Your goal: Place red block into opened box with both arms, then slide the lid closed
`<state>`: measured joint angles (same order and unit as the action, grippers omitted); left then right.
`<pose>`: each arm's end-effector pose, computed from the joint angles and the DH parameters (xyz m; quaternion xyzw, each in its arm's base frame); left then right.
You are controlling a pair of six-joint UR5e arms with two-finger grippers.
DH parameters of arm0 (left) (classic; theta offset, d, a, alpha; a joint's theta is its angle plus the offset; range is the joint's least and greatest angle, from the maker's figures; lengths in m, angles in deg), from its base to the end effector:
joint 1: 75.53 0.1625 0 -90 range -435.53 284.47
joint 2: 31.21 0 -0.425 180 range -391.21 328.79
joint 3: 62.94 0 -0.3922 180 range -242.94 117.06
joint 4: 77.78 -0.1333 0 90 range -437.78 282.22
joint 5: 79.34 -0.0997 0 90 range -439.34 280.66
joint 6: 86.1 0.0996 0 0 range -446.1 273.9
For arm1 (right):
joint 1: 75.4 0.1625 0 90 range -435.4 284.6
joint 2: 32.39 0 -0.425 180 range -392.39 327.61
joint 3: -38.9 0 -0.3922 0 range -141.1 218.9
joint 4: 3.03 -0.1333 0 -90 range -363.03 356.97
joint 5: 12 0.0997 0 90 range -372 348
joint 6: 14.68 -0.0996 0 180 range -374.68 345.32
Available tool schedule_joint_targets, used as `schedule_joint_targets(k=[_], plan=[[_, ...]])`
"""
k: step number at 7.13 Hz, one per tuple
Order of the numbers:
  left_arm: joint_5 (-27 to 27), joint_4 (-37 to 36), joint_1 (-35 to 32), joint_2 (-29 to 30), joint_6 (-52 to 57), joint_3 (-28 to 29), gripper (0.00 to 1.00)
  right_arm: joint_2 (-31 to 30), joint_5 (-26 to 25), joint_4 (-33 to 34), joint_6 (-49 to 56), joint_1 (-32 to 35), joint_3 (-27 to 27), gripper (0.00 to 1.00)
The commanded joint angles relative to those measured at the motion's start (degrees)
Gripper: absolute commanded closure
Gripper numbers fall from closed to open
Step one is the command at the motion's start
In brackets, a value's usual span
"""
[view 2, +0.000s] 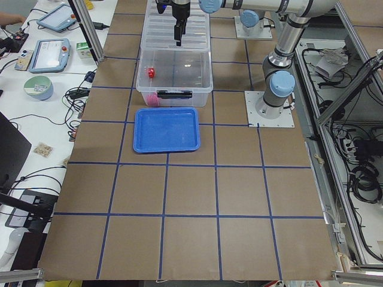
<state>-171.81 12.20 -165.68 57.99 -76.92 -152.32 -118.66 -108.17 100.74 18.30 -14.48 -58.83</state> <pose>-0.1303 -0.4880 0.5002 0.0810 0.9964 -0.0108 0.0225 -0.1435 -0.5102 0.4138 0.0329 -0.9978 -0.0105 0.0565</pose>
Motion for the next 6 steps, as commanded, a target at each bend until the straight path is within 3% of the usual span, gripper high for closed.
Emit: schedule_joint_targets(k=[1,4,6], plan=[[0.54,-0.33,0.24,-0.26,-0.22,-0.36,0.0,2.49,-1.56,2.65,0.33,-0.27,-3.16,0.0],[0.54,-0.33,0.24,-0.26,-0.22,-0.36,0.0,3.65,-0.68,2.22,-2.03,0.52,-3.26,0.0],[0.54,-0.33,0.24,-0.26,-0.22,-0.36,0.0,4.36,0.28,2.39,-4.4,5.06,-3.26,0.0]])
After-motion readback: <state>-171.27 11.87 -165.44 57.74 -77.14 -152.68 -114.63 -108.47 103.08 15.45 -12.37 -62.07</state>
